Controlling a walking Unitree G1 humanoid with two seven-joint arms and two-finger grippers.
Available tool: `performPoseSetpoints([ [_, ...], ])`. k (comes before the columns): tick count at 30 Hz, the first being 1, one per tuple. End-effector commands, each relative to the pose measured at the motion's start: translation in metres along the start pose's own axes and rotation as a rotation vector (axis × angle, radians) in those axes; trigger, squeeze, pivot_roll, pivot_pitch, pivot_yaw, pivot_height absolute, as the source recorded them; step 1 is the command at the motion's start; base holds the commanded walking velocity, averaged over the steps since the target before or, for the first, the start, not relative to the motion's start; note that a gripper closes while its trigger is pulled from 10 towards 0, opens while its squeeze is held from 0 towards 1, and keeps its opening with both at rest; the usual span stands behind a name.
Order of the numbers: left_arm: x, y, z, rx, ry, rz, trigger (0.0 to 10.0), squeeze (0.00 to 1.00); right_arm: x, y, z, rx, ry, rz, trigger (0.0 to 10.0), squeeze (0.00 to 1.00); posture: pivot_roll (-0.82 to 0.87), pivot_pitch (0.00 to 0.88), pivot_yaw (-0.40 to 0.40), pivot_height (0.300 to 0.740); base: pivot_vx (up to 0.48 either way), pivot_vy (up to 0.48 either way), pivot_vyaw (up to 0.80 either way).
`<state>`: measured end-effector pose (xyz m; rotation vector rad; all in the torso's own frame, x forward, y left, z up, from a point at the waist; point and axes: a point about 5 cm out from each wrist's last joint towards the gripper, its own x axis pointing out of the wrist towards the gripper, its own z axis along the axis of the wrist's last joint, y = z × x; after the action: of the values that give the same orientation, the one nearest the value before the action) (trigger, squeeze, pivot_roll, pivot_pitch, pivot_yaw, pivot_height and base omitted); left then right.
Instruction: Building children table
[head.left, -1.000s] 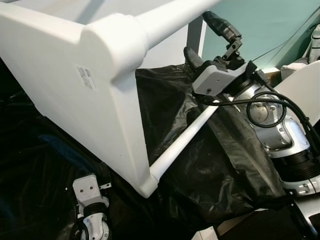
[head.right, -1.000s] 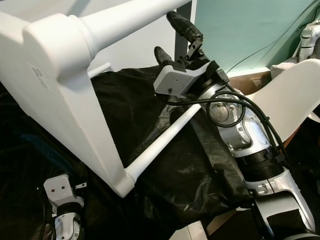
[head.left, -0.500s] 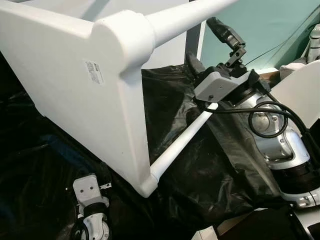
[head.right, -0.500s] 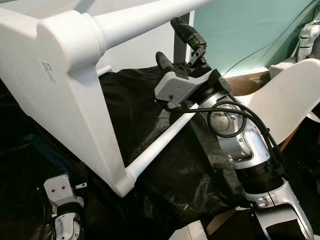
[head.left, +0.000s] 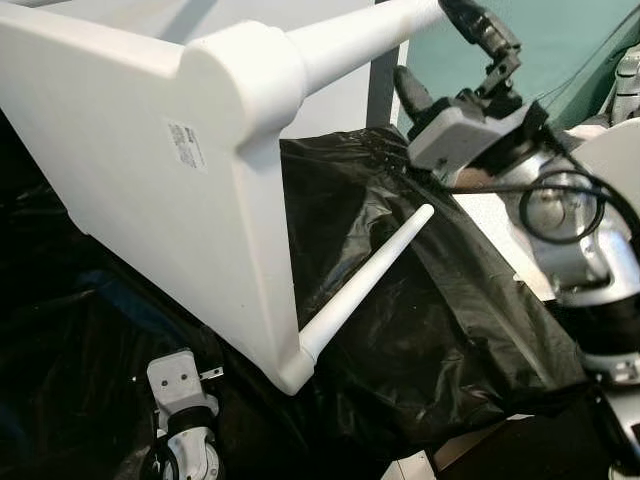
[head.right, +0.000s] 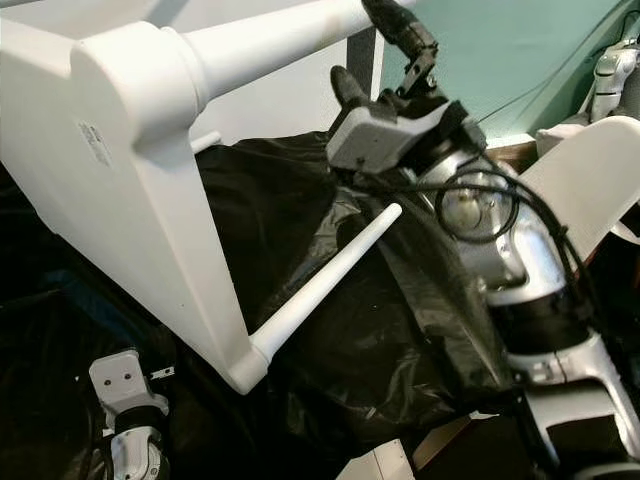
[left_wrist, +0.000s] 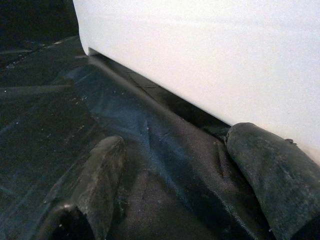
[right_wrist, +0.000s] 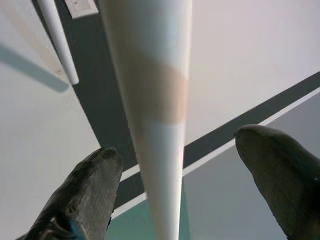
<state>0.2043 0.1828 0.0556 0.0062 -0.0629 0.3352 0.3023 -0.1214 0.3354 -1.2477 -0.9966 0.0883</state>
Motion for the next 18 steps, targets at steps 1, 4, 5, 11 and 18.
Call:
performPoseSetpoints([
  [1, -0.004, -0.002, -0.004, -0.003, 0.017, 0.014, 10.0, 0.00, 0.005, 0.002, -0.003, 0.001, -0.016, 0.018, 10.0, 0.00, -0.08, 0.000, 0.036, 0.740, 0.000, 0.000, 0.00],
  [4, -0.005, -0.001, -0.004, 0.000, 0.017, 0.019, 10.0, 0.00, 0.012, 0.007, -0.011, 0.010, -0.012, 0.050, 10.0, 0.00, -0.07, 0.000, 0.034, 0.740, 0.000, 0.000, 0.00],
  [5, -0.006, 0.000, -0.004, 0.002, 0.016, 0.024, 10.0, 0.00, 0.016, 0.011, -0.016, 0.013, -0.008, 0.065, 10.0, 0.00, -0.06, 0.000, 0.034, 0.740, 0.000, 0.000, 0.00],
  [11, -0.007, 0.002, -0.003, 0.007, 0.012, 0.033, 10.0, 0.00, 0.029, 0.018, -0.028, -0.004, -0.022, 0.101, 10.0, 0.00, -0.05, 0.000, 0.033, 0.740, 0.000, 0.000, 0.00],
  [18, -0.010, 0.004, -0.003, 0.009, 0.009, 0.052, 10.0, 0.00, 0.050, 0.010, -0.025, -0.031, -0.110, 0.126, 10.0, 0.00, -0.03, 0.000, 0.015, 0.740, 0.000, 0.000, 0.00],
])
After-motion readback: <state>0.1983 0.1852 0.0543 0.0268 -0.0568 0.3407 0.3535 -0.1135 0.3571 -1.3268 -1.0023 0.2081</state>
